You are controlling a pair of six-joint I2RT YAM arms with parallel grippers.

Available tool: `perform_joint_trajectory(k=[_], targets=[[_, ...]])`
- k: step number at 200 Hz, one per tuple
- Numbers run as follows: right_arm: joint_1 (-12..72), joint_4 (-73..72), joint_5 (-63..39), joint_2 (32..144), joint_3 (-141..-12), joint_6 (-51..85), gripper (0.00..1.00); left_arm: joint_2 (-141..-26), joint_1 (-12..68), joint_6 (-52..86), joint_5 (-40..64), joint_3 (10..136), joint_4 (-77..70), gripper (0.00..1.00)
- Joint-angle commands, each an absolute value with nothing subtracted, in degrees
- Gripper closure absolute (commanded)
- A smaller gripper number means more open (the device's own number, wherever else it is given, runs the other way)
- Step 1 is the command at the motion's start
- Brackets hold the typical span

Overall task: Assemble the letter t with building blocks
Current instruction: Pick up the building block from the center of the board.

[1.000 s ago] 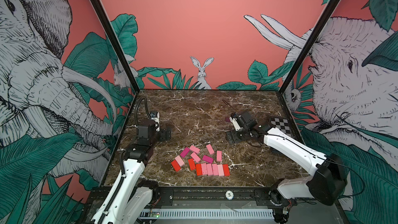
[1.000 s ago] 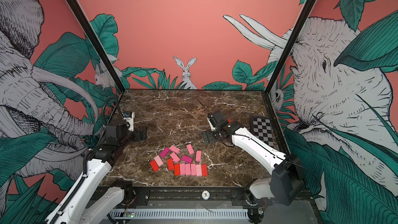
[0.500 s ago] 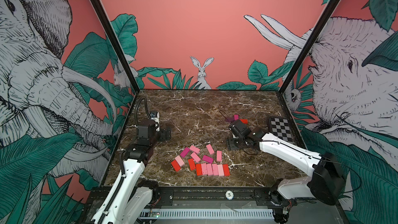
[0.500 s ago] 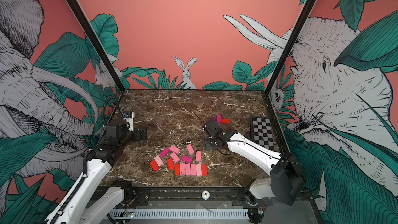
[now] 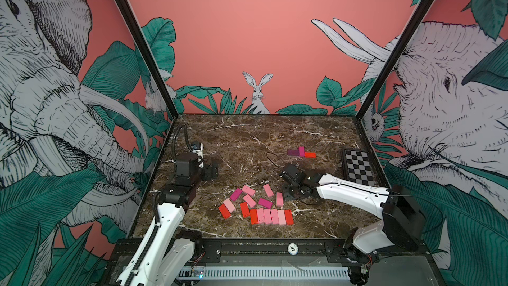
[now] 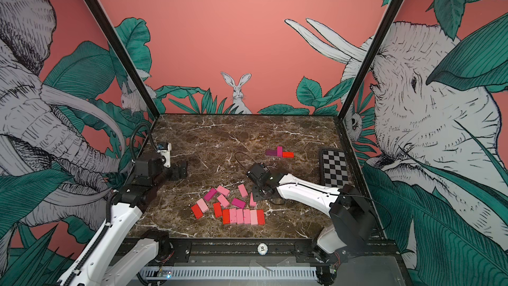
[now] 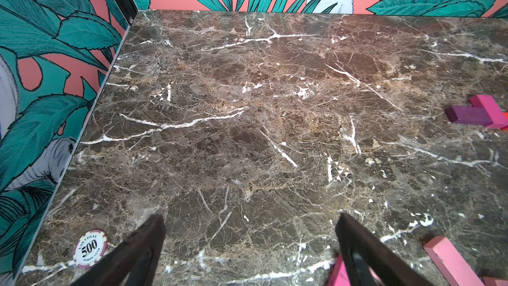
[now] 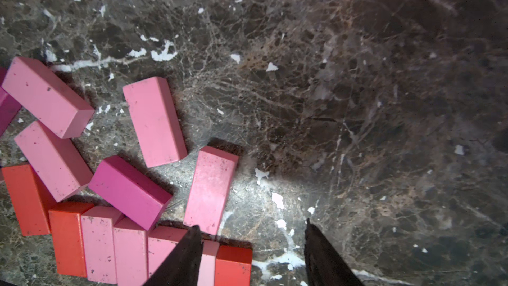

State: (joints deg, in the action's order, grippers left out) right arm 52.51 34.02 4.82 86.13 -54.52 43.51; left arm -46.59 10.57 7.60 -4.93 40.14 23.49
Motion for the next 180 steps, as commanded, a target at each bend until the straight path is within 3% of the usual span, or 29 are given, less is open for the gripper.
perform_joint_trajectory(k=[1,180], targets=[[54.04,31.69,4.26,87.46,-56.12,45.77,0.43,-46.07,10.55,8.35,-4.66,40.52,23.20,0.01],[56.97,29.42,1.31,98.78,-58.26,48.60,0.53,-45.54,10.54,8.35,-4.22,40.61,23.47,0.01]])
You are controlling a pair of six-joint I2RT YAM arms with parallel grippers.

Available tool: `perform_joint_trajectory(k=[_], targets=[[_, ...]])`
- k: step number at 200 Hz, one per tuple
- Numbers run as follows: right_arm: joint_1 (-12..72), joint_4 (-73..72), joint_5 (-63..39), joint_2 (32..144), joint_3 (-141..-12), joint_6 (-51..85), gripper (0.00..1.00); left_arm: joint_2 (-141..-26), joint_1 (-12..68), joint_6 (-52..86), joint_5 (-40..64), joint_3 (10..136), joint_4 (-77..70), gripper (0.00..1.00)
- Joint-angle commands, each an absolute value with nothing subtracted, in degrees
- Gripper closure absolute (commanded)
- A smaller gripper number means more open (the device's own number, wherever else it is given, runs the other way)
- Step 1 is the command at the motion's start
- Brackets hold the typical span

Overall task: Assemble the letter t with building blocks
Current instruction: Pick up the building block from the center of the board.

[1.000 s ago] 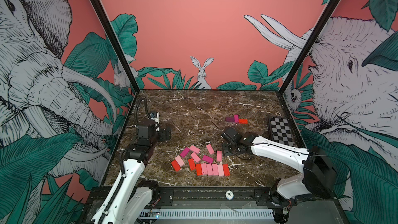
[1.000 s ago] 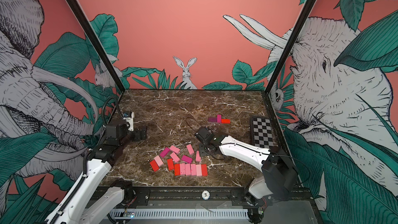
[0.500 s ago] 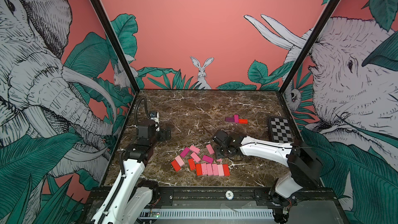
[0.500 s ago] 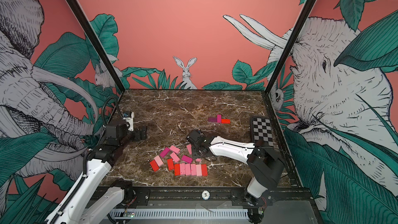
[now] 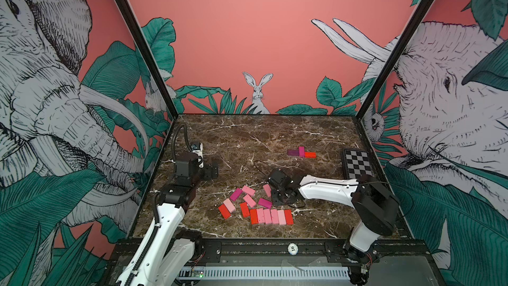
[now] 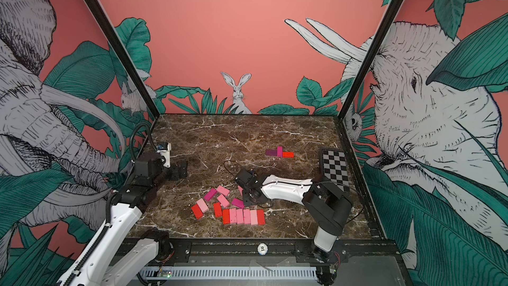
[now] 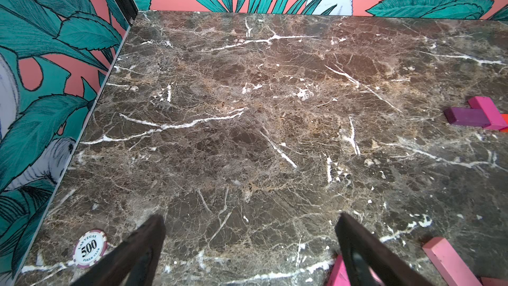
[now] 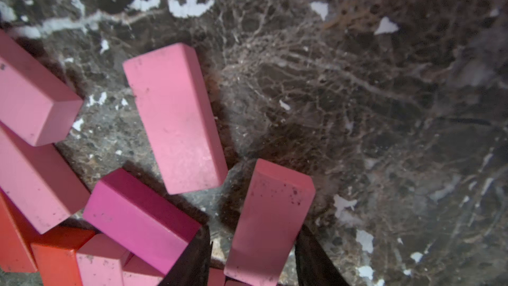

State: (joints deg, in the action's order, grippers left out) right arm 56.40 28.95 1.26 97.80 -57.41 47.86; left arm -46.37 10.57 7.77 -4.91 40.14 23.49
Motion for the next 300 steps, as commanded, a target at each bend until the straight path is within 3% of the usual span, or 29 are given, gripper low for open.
perform_joint_trajectory(k=[1,79,107,158,190,206,300], targets=[[57.01,29.43,1.31,98.83,-58.26,48.60,0.53,-45.53,10.59,8.35,-4.22,40.56,23.47,0.01],[57.29,34.47,4.96,100.78,-60.16,46.77,0.60,-45.57,10.51,8.35,-4.01,40.52,23.38,0.01],[57.26,35.66,6.45,100.65,-60.37,46.00,0.69,-45.68,10.55,8.27,-4.02,40.48,23.35,0.01],[56.83,40.27,11.69,99.25,-61.97,42.41,0.72,-45.67,10.55,8.26,-3.88,40.61,23.37,0.01],[55.90,41.79,15.54,96.88,-62.20,38.36,0.87,-45.70,10.55,8.35,-3.91,40.37,23.25,0.01],[54.65,42.02,16.27,95.41,-62.36,36.43,1.00,-45.62,10.50,8.35,-3.85,40.34,23.15,0.01],[39.39,43.31,17.14,89.80,-66.66,24.45,1.00,-45.85,10.55,8.27,-4.00,40.51,23.38,0.01]])
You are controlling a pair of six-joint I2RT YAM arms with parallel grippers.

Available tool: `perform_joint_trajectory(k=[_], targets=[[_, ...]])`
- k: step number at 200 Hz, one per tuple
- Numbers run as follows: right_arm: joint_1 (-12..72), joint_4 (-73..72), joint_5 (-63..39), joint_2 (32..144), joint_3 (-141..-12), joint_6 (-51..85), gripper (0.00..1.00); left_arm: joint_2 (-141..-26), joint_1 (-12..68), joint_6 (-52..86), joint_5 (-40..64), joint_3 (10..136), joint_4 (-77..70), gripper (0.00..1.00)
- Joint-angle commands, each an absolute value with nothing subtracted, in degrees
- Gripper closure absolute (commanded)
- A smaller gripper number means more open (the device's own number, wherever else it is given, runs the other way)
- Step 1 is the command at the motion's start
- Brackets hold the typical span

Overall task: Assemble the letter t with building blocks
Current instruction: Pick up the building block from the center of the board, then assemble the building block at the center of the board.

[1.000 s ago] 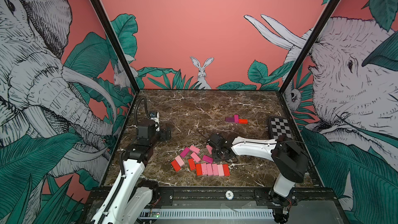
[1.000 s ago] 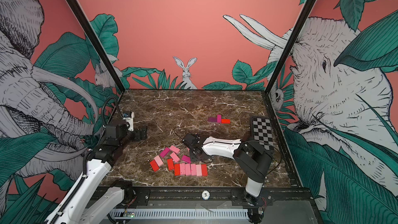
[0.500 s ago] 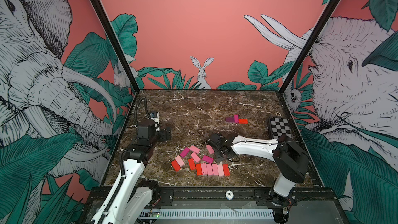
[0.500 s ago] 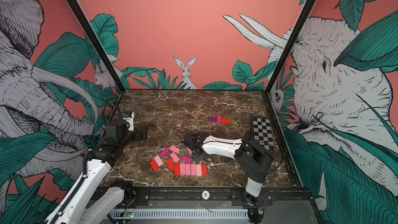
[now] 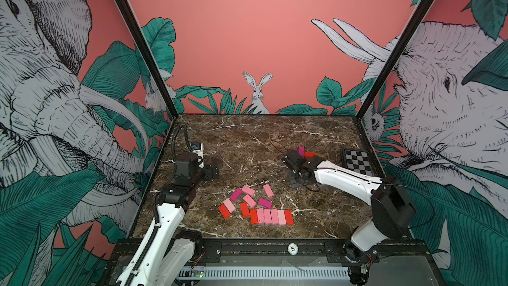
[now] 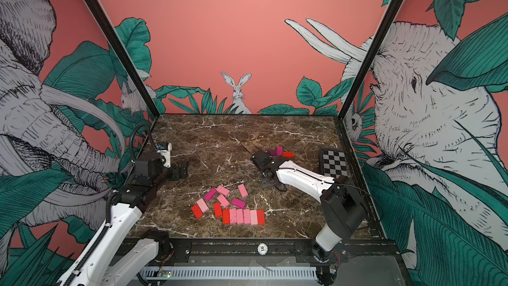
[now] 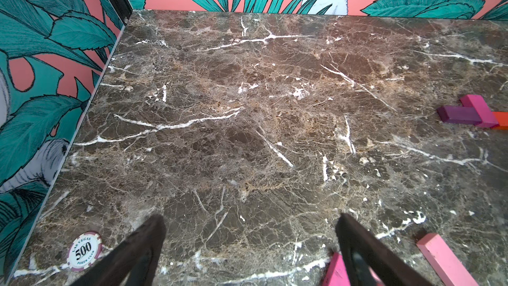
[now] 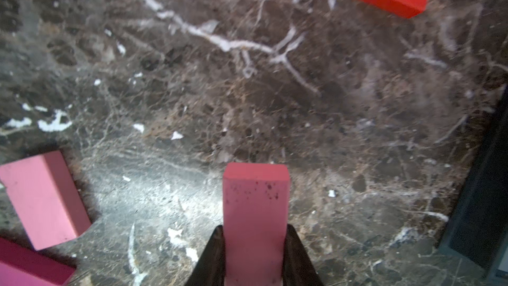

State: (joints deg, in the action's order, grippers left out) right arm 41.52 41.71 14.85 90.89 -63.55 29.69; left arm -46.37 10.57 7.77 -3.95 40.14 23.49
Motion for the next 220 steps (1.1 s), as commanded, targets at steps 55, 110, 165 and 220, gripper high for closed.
perform_joint_trajectory(k=[55,110,165,220], targets=[[32.79,40.74,15.38,90.35,-69.44,21.39,1.00,-45.97,10.54,8.18,-4.02,40.61,23.64,0.01],[27.62,43.95,12.53,99.68,-74.78,20.91,1.00,-45.97,10.56,8.21,-3.61,40.69,23.64,0.01],[24.57,41.55,7.27,105.01,-79.28,22.82,1.00,-45.72,10.55,8.17,-3.77,40.69,23.64,0.01],[23.05,41.10,4.73,108.93,-81.36,25.16,1.00,-45.71,10.56,8.23,-3.51,40.78,23.55,0.01]])
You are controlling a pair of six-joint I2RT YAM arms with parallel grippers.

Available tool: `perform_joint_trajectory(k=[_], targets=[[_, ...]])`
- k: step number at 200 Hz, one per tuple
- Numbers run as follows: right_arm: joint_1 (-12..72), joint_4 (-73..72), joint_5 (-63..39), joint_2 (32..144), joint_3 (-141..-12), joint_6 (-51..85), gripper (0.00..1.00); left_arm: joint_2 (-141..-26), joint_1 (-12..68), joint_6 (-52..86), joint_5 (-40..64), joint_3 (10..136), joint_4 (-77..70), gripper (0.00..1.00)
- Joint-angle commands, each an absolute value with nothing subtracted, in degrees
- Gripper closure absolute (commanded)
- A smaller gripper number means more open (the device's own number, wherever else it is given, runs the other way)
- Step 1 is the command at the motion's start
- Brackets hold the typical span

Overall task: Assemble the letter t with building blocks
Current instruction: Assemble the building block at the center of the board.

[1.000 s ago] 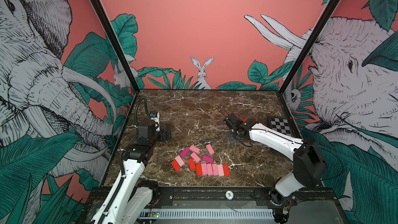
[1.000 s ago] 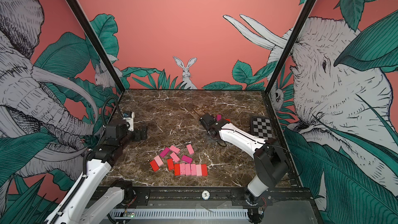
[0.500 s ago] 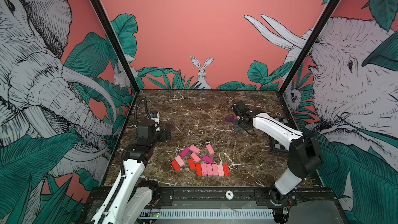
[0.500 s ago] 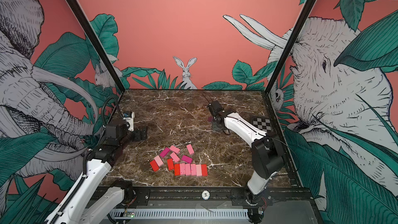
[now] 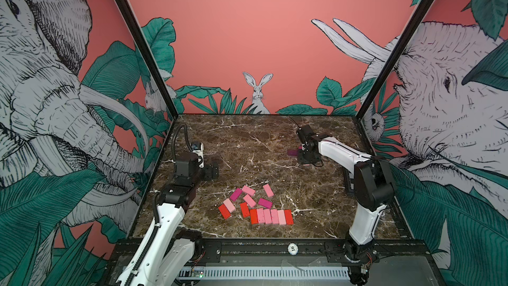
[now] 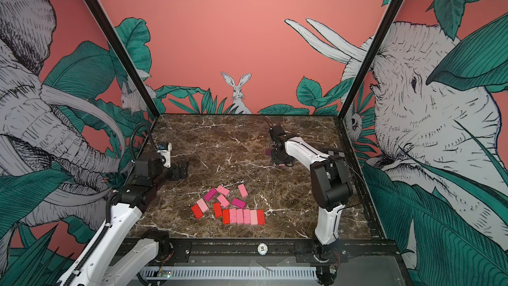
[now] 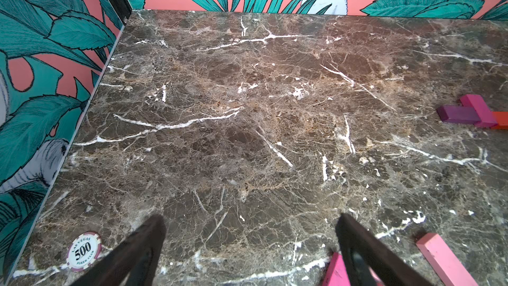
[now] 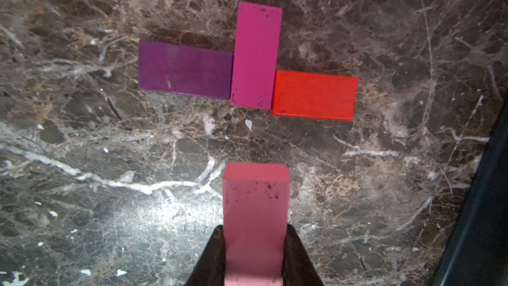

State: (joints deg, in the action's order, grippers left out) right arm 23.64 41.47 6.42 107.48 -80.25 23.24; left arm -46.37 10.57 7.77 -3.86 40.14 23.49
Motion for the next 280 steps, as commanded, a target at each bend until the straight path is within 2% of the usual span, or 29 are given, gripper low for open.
perform_joint_trajectory(k=[1,138,280], targets=[[23.00,41.07,4.70,109.00,-81.38,25.15,1.00,-45.75,10.55,8.20,-3.51,40.78,23.60,0.01],[22.16,40.60,3.67,115.70,-83.22,27.26,0.90,-45.99,10.55,8.13,-3.33,40.86,23.62,0.01],[21.46,39.83,2.62,117.78,-83.45,27.69,0.79,-45.87,10.55,8.00,-3.86,40.78,23.73,0.01]])
